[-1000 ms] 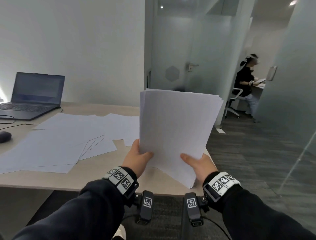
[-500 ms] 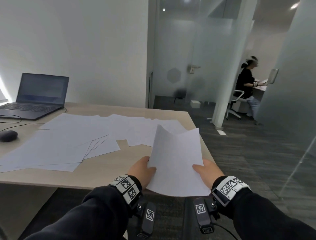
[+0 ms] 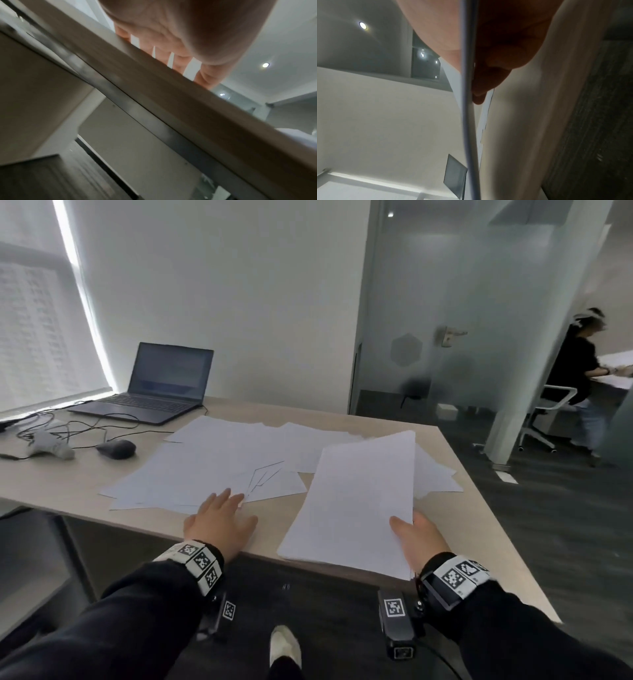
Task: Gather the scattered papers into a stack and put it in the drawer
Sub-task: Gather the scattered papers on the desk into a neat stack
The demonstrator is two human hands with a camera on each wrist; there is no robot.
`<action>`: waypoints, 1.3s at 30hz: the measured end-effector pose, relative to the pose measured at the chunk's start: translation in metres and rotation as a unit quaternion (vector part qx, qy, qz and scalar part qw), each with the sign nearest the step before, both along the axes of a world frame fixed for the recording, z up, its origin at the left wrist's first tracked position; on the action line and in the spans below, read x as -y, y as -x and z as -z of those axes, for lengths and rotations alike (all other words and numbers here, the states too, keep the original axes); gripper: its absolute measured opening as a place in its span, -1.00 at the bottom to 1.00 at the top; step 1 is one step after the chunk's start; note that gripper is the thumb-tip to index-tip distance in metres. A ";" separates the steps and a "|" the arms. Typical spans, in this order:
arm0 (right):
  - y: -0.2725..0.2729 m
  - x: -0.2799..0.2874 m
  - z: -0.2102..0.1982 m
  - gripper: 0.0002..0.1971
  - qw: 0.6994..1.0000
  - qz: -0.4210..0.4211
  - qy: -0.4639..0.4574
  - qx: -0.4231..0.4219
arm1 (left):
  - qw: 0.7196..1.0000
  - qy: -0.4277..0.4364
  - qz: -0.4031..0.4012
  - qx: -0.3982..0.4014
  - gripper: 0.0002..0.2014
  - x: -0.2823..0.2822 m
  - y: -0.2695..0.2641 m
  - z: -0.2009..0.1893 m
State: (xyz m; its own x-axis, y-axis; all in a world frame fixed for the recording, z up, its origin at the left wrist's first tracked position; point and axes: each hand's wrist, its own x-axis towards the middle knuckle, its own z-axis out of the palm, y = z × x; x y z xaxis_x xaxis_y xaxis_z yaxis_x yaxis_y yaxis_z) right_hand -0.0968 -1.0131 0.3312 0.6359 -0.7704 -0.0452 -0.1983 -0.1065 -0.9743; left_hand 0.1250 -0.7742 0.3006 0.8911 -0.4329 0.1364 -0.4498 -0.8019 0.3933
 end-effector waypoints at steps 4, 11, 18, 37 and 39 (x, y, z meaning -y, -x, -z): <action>-0.022 -0.015 0.009 -0.88 1.000 -0.002 0.008 -0.016 | 0.996 -0.083 0.015 -0.006 -0.21 -0.036 -0.021 0.006; -0.035 -0.015 0.011 -0.83 0.999 0.042 0.018 -0.019 | 0.980 -0.149 0.090 0.094 -0.12 -0.061 -0.008 0.009; -0.034 -0.019 0.010 -0.84 0.998 0.046 0.029 -0.035 | 0.985 -0.056 0.126 0.102 -0.64 -0.081 -0.017 0.014; -0.030 -0.020 0.008 -0.73 0.995 0.000 0.036 -0.091 | 0.947 0.225 0.227 0.032 -0.85 0.005 0.072 0.008; -0.029 -0.019 0.005 -0.67 0.995 0.006 0.041 -0.093 | 0.942 0.184 0.274 0.058 -0.81 0.008 0.078 0.016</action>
State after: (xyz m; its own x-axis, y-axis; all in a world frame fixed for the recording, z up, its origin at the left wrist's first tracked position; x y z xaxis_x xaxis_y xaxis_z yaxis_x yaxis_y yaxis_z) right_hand -0.0674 -0.9938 0.3263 0.6139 -0.7833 -0.0979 -0.3769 -0.1819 -0.9082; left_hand 0.0475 -0.7826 0.2850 0.5170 -0.7285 0.4494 -0.8136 -0.2551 0.5225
